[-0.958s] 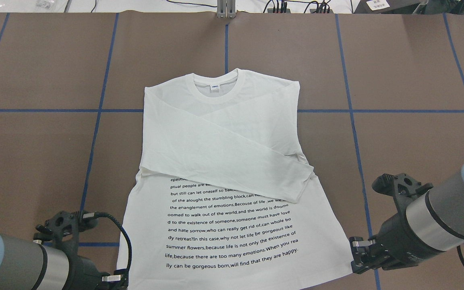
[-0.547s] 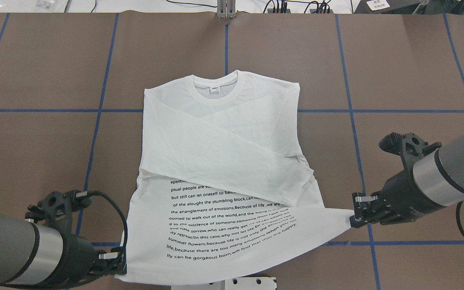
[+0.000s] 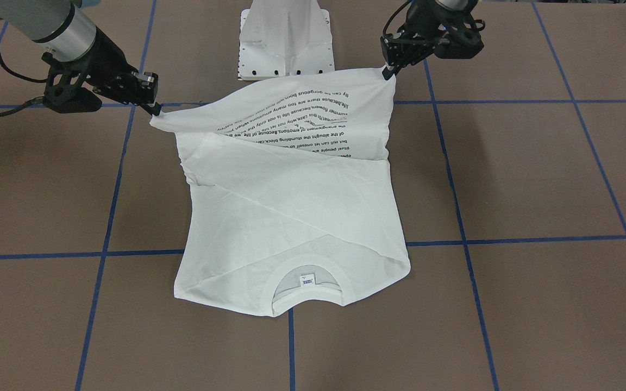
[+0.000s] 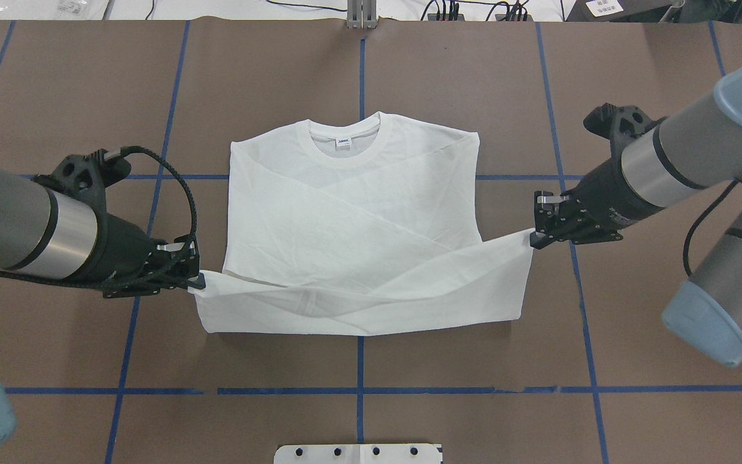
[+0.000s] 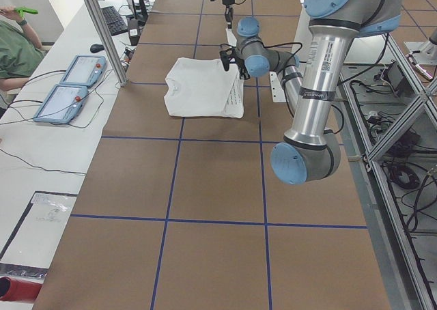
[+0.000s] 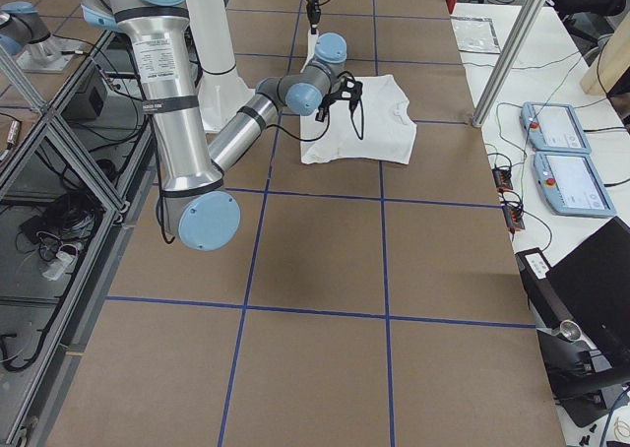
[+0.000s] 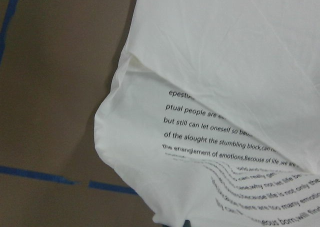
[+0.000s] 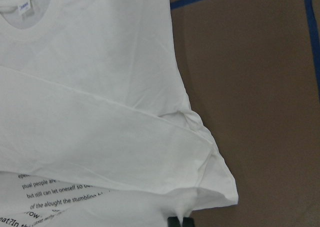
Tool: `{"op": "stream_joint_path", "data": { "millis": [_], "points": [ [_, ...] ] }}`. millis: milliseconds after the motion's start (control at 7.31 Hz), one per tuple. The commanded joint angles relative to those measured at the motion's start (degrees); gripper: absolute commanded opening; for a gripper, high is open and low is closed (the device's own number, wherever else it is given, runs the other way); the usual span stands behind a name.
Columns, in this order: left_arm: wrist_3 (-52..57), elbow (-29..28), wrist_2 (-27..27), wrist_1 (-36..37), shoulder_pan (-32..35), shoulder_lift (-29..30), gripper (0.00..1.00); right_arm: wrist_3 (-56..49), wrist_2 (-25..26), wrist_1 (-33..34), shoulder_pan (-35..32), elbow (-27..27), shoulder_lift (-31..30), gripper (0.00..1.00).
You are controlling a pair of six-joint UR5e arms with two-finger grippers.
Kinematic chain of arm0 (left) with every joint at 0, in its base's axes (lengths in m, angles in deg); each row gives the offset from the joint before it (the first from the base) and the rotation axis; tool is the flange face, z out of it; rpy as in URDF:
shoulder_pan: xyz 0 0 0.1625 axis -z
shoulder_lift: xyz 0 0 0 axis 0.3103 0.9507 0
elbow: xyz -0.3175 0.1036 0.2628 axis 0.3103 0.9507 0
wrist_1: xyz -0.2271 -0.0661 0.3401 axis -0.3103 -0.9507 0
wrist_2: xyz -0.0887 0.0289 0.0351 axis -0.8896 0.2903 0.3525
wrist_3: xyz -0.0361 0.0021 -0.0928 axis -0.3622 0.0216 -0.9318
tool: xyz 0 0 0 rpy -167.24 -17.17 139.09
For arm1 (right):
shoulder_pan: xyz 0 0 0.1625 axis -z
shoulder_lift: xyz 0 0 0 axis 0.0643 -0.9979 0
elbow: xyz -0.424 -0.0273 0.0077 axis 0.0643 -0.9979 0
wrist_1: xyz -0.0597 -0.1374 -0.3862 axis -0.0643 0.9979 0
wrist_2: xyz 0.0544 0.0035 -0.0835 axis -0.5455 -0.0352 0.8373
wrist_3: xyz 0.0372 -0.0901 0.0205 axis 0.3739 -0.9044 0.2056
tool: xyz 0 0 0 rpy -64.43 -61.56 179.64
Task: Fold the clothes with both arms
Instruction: 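Lift the hem with both grippers and fold it toward the collar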
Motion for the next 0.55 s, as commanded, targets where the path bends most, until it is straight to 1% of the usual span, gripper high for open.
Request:
{"op": "stream_joint_path", "data": {
  "millis": [0, 137, 274, 411],
  "points": [
    [1.65, -4.52, -0.82, -0.03, 4.41, 3.02, 0.0, -5.28, 2.16, -0.28, -5.42, -7.62, 5.08, 0.0],
    [1.74, -5.92, -0.82, -0.38, 5.9, 3.46, 0.0, -10.38, 2.26, -0.11, -7.53, -10.78, 7.0, 0.0],
    [1.74, -9.5, -0.73, -0.64, 7.48, 6.07, 0.0, -10.69, 2.26, -0.19, -7.81, -15.25, 10.59, 0.0],
    [1.74, -15.54, -0.3, -1.25, 7.67, 10.45, 0.0, -10.52, 3.48, -0.28, -7.3, -21.04, 15.84, 0.0]
  ]
}}
